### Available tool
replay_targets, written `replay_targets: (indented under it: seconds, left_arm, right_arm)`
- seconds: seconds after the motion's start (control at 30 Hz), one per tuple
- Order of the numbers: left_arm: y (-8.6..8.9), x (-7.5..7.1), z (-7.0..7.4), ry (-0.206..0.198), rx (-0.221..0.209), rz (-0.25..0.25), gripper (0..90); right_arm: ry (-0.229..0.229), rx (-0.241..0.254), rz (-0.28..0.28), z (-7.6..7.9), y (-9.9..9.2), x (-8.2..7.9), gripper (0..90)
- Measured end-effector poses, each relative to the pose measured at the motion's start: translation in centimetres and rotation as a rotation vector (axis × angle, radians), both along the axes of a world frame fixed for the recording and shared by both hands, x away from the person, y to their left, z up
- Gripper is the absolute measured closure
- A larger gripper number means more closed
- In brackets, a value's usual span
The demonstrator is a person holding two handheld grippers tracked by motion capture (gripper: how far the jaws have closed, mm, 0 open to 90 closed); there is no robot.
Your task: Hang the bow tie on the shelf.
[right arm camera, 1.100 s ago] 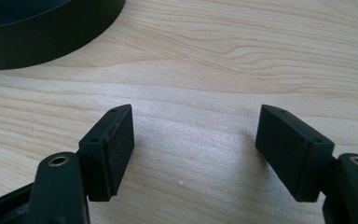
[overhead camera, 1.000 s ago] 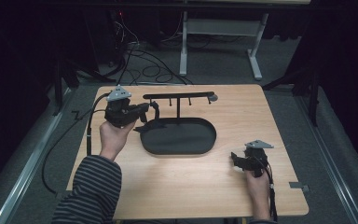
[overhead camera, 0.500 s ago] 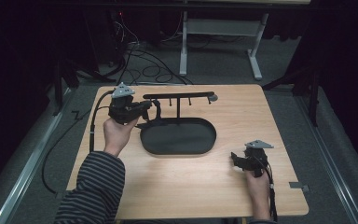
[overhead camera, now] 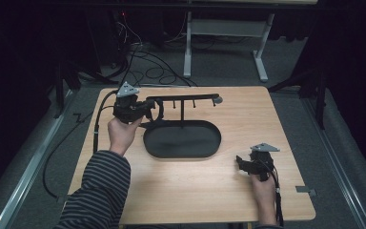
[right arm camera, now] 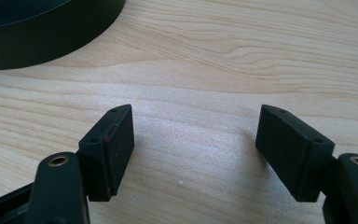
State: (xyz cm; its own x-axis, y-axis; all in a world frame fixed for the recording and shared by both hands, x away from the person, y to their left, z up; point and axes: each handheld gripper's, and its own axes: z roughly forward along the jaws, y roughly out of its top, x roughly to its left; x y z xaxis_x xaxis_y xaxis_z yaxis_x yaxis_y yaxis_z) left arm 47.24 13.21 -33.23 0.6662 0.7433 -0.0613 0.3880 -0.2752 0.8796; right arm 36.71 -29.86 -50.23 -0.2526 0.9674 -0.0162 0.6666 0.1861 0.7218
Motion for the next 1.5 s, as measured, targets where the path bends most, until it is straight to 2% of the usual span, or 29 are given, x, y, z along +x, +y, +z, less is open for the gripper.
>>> replay_targets:
  seconds: [0.47, 0.73, 1.17, 1.37, 1.5]
  left_arm:
    - [-0.1, 0.7, -0.7, 0.007, 0.014, 0.017, 87.5]
    - [0.0, 0.6, -0.9, 0.011, 0.021, 0.018, 85.3]
    - [0.4, 0.3, -0.9, 0.010, 0.010, 0.019, 82.5]
    - [0.7, -0.2, -0.6, 0.009, 0.016, 0.023, 74.1]
    - [1.0, -0.6, -0.5, 0.008, 0.003, 0.037, 60.6]
  right_arm:
    - [0.000, 0.000, 0.000, 0.0, 0.0, 0.0, 29.1]
    - [0.001, 0.000, 0.000, 0.0, 0.0, 0.0, 28.9]
    - [0.001, 0.000, 0.001, 0.0, 0.0, 0.0, 28.9]
    - [0.001, 0.000, 0.001, 0.0, 0.0, 0.0, 28.8]
    - [0.001, 0.000, 0.000, 0.0, 0.0, 0.0, 28.9]
